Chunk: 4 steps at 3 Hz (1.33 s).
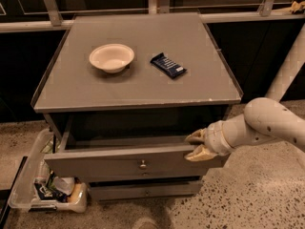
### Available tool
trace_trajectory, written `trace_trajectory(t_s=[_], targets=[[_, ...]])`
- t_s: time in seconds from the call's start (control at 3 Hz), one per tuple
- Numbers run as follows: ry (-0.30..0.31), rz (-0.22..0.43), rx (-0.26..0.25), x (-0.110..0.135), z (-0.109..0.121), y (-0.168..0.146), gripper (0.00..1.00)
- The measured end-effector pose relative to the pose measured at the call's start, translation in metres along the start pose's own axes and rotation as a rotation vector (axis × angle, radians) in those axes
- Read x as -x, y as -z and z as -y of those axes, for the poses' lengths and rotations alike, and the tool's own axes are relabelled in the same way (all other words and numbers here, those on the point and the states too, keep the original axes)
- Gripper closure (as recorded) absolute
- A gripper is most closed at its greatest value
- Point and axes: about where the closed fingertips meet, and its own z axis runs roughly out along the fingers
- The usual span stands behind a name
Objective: Open top drawer
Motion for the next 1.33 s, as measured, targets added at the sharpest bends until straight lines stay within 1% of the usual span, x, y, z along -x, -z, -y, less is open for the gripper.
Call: trace_trajectory(t_s=[0.33, 0.67, 1.0, 1.33], targets=[[0.016, 0.022, 0.011, 0.011, -0.013, 0.005, 1.00], [0.013, 0.029, 0.017, 0.005, -0.034, 0.009, 1.00], [0.013, 0.029, 0.017, 0.005, -0.034, 0.009, 0.83], [0.013, 0.029, 0.017, 0.005, -0.034, 0.009, 0.59]])
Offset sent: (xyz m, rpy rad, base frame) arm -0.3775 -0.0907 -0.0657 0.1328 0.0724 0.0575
